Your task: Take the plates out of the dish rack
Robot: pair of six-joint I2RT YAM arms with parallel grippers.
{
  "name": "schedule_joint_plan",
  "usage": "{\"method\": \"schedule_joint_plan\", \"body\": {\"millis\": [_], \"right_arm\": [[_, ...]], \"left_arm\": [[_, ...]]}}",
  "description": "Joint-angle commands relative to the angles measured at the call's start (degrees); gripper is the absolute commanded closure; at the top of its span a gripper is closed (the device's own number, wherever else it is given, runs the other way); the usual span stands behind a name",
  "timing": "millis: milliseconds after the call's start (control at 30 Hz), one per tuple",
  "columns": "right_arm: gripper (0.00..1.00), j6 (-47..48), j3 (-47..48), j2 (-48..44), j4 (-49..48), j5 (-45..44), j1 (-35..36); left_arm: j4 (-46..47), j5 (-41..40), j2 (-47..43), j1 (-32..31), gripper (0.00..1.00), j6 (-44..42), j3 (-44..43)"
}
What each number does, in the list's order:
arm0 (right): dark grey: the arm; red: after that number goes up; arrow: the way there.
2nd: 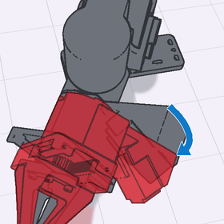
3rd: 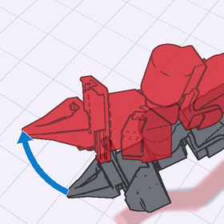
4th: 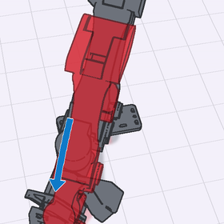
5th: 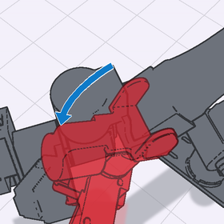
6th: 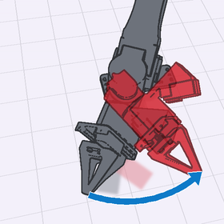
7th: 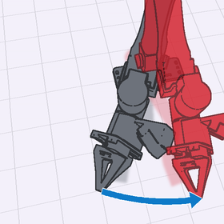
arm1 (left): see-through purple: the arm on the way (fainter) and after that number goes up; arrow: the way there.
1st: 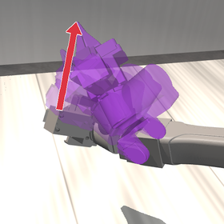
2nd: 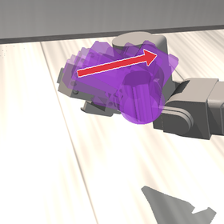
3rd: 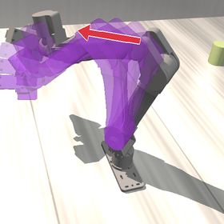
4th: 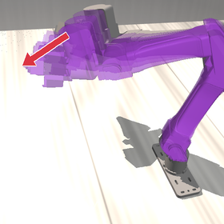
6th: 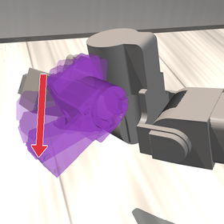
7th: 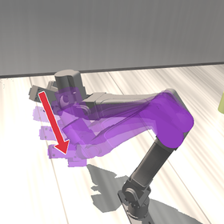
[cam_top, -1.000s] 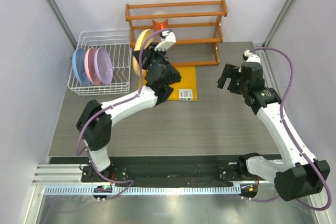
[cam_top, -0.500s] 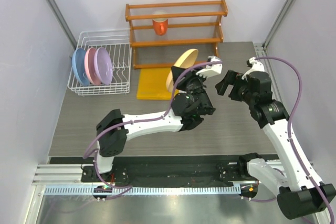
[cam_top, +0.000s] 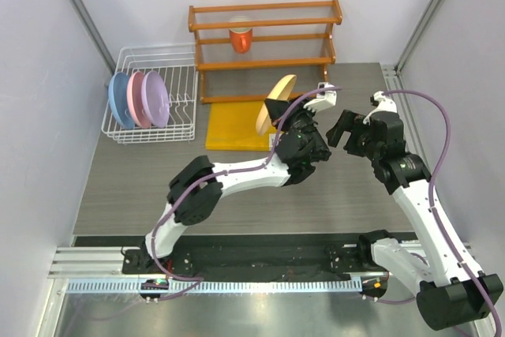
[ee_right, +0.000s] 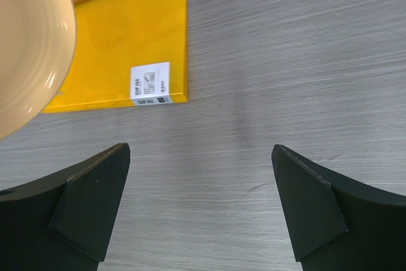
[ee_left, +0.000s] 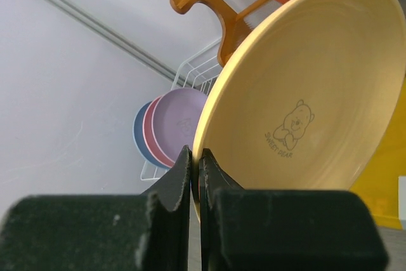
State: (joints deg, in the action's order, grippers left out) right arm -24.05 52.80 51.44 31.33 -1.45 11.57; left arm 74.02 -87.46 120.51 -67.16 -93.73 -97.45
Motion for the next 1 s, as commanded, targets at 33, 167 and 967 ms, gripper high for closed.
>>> {"method": "schedule_joint_plan", "body": {"millis": [33, 167, 967], "right_arm": [[0.01, 1.46, -0.15, 1.56, -1.54, -3.99, 0.20], [0.00, 2.08, -0.32, 1.91, -1.89, -4.69, 0.12], [0.00, 1.12, -1.82, 2.26, -6.02, 0.66, -0.50]], "left_arm": [[14.58, -8.95, 5.52, 2.90, 1.00, -5.31, -11.17], [14.66, -10.80, 3.69, 3.08, 1.00, -5.41, -10.31], [14.66, -10.36, -28.13, -7.72, 1.00, 10.23, 17.63]]}}
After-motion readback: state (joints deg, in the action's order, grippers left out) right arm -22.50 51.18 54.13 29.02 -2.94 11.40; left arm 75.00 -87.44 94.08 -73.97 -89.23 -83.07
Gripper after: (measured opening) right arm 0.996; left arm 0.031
